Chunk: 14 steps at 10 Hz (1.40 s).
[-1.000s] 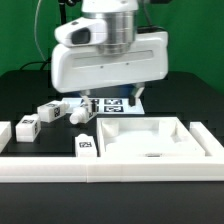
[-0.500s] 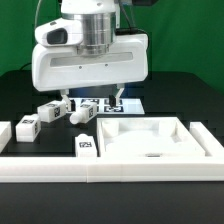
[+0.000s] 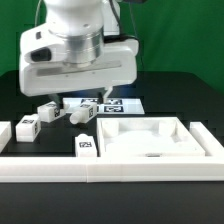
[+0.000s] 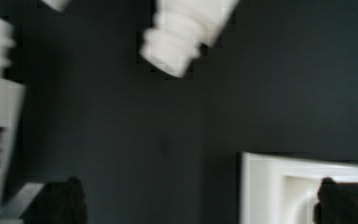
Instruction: Assemble one leg
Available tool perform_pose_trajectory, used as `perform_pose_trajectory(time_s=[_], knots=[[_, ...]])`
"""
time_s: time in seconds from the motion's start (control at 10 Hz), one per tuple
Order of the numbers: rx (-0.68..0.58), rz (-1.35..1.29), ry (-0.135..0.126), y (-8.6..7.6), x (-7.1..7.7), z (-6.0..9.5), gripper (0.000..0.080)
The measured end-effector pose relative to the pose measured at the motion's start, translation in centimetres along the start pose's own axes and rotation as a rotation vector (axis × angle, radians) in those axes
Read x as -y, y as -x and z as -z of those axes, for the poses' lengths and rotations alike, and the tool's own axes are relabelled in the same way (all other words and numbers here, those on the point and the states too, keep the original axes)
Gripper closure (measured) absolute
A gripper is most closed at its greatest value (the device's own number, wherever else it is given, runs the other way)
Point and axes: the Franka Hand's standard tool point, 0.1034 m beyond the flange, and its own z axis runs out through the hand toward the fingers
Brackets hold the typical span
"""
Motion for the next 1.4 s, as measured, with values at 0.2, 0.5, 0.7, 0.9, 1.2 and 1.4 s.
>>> perform_pose_trajectory(time_s=[0.2, 0.5, 0.7, 0.9, 1.2, 1.4], knots=[[0.088, 0.023, -0.012, -0.1, -0.6, 0.2, 0.0150], [0.191, 0.037, -0.022, -0.6, -0.5, -0.3, 0.0150], [0.228, 0.001, 0.022, -0.1, -2.8, -0.3, 0.0150], [0.200, 0.047, 0.037, -0.9, -5.2, 0.9, 0.0150], [0.206, 0.044, 0.037, -0.9, -4.7, 0.5, 0.0150], [0.228, -0.040, 0.048, -0.6, -5.5, -0.1, 0.0150]])
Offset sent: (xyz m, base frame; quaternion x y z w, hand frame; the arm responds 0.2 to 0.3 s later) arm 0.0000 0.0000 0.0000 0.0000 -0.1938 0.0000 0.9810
